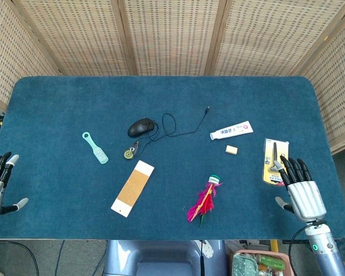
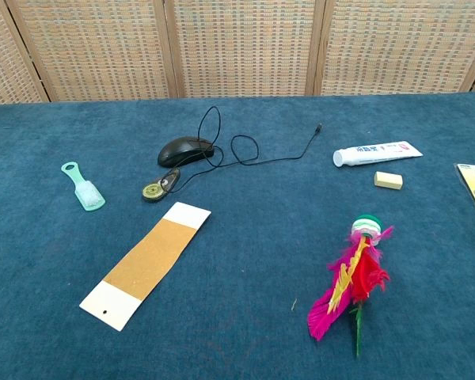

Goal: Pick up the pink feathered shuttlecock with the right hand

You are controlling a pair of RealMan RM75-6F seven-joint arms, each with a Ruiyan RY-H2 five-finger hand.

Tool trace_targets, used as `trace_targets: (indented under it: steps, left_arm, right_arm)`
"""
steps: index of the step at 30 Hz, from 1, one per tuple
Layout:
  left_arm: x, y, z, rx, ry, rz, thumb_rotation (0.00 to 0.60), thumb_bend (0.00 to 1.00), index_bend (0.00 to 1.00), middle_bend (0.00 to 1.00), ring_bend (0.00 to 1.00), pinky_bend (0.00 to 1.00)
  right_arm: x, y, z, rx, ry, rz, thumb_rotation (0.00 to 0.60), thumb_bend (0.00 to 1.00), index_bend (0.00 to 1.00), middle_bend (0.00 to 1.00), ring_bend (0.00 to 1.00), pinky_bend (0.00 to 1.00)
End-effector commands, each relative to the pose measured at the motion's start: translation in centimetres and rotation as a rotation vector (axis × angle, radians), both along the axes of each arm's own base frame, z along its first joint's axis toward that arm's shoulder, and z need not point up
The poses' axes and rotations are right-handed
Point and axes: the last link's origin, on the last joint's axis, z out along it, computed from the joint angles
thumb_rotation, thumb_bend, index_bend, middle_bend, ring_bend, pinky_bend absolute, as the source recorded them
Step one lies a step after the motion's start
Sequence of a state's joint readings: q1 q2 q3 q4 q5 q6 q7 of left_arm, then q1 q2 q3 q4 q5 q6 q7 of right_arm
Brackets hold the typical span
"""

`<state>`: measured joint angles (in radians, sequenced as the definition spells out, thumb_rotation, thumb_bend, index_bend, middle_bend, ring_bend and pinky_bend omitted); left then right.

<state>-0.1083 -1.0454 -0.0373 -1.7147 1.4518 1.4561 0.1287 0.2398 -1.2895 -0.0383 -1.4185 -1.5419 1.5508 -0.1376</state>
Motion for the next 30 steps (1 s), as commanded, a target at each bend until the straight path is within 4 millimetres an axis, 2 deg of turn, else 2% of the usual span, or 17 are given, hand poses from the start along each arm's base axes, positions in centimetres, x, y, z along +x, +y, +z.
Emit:
trace_targets:
  steps: [1, 5, 10, 16, 19, 23, 30]
  left_arm:
    - [0.0, 0.0, -0.1, -0.004, 0.001, 0.001, 0.6, 0.0, 0.0, 0.0, 0.0, 0.0]
    - [0.0, 0.0, -0.2, -0.008, 0.004, 0.003, 0.6, 0.0, 0.0, 0.0, 0.0, 0.0]
    - [0.1, 0.2, -0.3, -0.006, 0.006, 0.003, 0.6, 0.0, 0.0, 0.0, 0.0, 0.0]
    - [-0.1, 0.7, -0.4, -0.008, 0.013, 0.016, 0.6, 0.0, 0.0, 0.0, 0.0, 0.0]
    - [-0.2, 0.9, -0.4, -0.004, 0.015, 0.024, 0.6, 0.0, 0.0, 0.0, 0.0, 0.0]
    - [-0.3, 1.0, -0.4, -0.002, 0.02, 0.032, 0.6, 0.0, 0.0, 0.0, 0.0, 0.0]
    - [-0.5, 1.3, -0.5, -0.004, 0.025, 0.044, 0.6, 0.0, 0.0, 0.0, 0.0, 0.0]
  right_arm:
    - [-0.2, 0.0, 0.4, -0.016, -0.015, 0.007, 0.6, 0.0, 0.0, 0.0, 0.0, 0.0]
    - [0.0, -0.1, 0.0, 0.036, -0.054, 0.033, 0.6, 0.0, 0.0, 0.0, 0.0, 0.0]
    - [1.4, -0.9, -1.5, 0.221, -0.11, 0.136, 0.6, 0.0, 0.01, 0.0, 0.0, 0.0]
    - [4.6, -2.5, -4.0, 0.464, -0.11, 0.31, 0.6, 0.0, 0.14, 0.0, 0.0, 0.0]
    - [6.0, -3.1, -5.6, 0.539, -0.069, 0.374, 0.6, 0.05, 0.19, 0.0, 0.0, 0.0]
    - [7.9, -4.1, -7.8, 0.608, -0.023, 0.423, 0.6, 0.17, 0.28, 0.02, 0.0, 0.0]
    - [10.0, -4.7, -10.9, 0.671, 0.035, 0.455, 0.6, 0.21, 0.33, 0.05, 0.0, 0.0]
